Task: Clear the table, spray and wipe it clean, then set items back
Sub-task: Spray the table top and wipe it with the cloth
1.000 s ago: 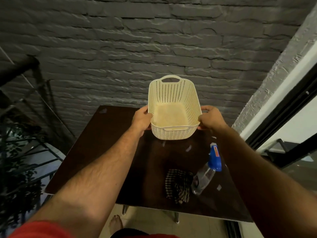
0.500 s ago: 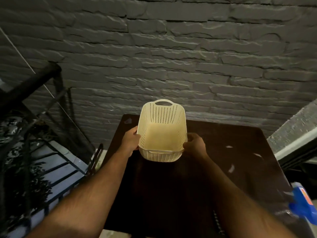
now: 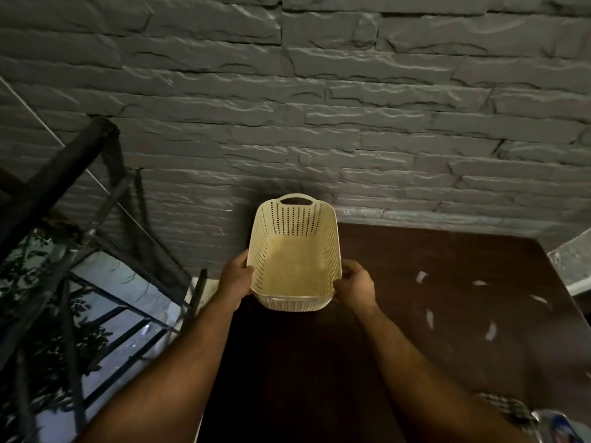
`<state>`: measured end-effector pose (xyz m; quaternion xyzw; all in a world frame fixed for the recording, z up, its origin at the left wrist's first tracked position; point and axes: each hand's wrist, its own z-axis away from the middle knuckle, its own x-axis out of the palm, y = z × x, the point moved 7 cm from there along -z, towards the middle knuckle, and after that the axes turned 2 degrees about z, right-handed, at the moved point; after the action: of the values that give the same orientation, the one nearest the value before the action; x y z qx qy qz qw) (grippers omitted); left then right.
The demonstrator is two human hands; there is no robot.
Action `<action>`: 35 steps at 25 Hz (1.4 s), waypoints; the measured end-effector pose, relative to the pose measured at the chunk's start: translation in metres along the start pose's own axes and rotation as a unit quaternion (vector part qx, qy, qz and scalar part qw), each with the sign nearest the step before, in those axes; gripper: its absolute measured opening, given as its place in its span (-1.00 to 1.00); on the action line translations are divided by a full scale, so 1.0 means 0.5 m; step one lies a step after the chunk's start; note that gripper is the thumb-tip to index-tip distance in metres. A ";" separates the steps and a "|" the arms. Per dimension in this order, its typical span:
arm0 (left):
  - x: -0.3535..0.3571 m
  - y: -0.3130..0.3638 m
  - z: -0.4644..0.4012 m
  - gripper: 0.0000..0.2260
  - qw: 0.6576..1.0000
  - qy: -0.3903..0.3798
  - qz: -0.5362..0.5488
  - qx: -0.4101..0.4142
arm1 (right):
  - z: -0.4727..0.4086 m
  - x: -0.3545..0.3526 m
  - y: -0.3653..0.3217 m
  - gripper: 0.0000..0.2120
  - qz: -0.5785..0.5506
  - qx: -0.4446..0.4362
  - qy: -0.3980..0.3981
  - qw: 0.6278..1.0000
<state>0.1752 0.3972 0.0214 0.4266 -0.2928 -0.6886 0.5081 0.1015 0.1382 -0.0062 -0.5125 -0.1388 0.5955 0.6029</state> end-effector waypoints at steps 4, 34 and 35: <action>-0.018 -0.012 -0.020 -0.55 1.000 0.009 0.011 0.006 | -0.018 0.027 0.000 -0.59 -0.010 -0.002 0.003 1.000; -0.015 -0.024 -0.090 -0.56 0.999 -0.030 -0.033 -0.005 | -0.038 0.057 0.016 -0.52 -0.023 0.015 0.018 0.999; -0.014 -0.023 -0.092 -0.57 0.999 -0.029 -0.035 -0.005 | -0.039 0.056 0.015 -0.52 -0.022 0.014 0.019 0.999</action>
<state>0.2116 0.4089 -0.0078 0.4138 -0.2893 -0.7197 0.4766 0.1195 0.1515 -0.0330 -0.5122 -0.1299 0.5743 0.6253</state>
